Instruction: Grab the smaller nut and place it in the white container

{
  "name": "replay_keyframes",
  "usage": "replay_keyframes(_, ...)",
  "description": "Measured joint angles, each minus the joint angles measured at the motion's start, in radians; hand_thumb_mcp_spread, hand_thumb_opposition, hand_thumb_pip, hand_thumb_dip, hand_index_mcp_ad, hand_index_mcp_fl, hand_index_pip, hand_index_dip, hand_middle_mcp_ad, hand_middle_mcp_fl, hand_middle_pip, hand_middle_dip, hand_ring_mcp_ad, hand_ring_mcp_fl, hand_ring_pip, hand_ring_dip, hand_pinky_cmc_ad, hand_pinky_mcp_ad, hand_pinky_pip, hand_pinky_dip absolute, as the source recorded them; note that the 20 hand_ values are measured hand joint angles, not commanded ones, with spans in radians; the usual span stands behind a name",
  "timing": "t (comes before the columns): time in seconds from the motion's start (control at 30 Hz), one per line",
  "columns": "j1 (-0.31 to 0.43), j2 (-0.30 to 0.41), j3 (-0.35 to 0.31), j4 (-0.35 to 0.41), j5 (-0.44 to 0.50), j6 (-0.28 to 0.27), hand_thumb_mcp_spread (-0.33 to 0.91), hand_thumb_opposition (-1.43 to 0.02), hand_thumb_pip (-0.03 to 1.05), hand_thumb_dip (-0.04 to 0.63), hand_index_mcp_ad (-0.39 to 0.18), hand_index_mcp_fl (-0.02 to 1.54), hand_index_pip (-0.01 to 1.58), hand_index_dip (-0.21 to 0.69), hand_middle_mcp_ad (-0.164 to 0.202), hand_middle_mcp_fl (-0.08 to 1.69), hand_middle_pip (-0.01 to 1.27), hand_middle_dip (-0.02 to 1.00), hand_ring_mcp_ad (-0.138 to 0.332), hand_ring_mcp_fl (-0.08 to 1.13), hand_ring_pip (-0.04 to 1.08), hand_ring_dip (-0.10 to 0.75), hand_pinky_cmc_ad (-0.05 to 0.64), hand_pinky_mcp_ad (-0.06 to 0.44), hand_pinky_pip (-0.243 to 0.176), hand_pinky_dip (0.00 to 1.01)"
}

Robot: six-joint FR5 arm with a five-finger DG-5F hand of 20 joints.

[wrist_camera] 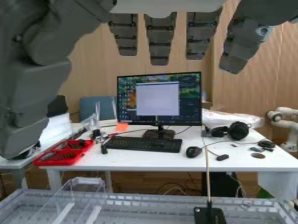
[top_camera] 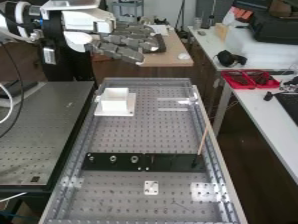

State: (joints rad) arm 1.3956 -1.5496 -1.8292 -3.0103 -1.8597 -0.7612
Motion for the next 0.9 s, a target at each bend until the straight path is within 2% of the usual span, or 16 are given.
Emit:
replay_keyframes(0.1,-0.031,0.005,-0.038,0.031,-0.037,-0.012,0.19,-0.73,0.48,0.030,-0.063,0.00,0.05,0.229,0.072,0.02,0.12,0.17,0.169,0.00,0.08,0.058,0.428,0.309,-0.093,0.13)
replay_keyframes(0.2,-0.058,0.008,-0.067,0.056,-0.060,-0.020,0.19,-0.73,0.54,0.030,-0.059,0.01,0.06,0.237,0.070,0.02,0.12,0.17,0.169,0.00,0.07,0.058,0.428,0.309,-0.093,0.13)
replay_keyframes(0.37,-0.102,0.010,-0.119,0.101,-0.089,-0.028,0.19,-0.73,0.55,0.035,-0.066,0.02,0.07,0.236,0.072,0.02,0.12,0.17,0.169,0.00,0.08,0.058,0.428,0.307,-0.093,0.13)
replay_keyframes(0.57,-0.155,-0.003,-0.172,0.152,-0.122,-0.038,0.20,-0.74,0.57,0.063,-0.065,0.03,0.07,0.253,0.075,0.02,0.12,0.17,0.169,0.00,0.08,0.058,0.424,0.305,-0.093,0.13)
replay_keyframes(0.7,-0.189,-0.020,-0.203,0.190,-0.151,-0.051,0.22,-0.76,0.63,0.080,-0.063,0.04,0.09,0.272,0.073,0.02,0.12,0.19,0.173,0.00,0.08,0.059,0.424,0.309,-0.093,0.13)
replay_keyframes(0.8,-0.211,-0.039,-0.220,0.215,-0.170,-0.058,0.24,-0.76,0.63,0.094,-0.065,0.04,0.16,0.274,0.075,0.02,0.12,0.19,0.173,0.00,0.07,0.059,0.424,0.309,-0.093,0.13)
replay_keyframes(0.9,-0.228,-0.057,-0.242,0.247,-0.190,-0.069,0.25,-0.76,0.64,0.094,-0.070,0.05,0.32,0.279,0.075,0.02,0.12,0.19,0.173,0.00,0.07,0.059,0.424,0.309,-0.091,0.13)
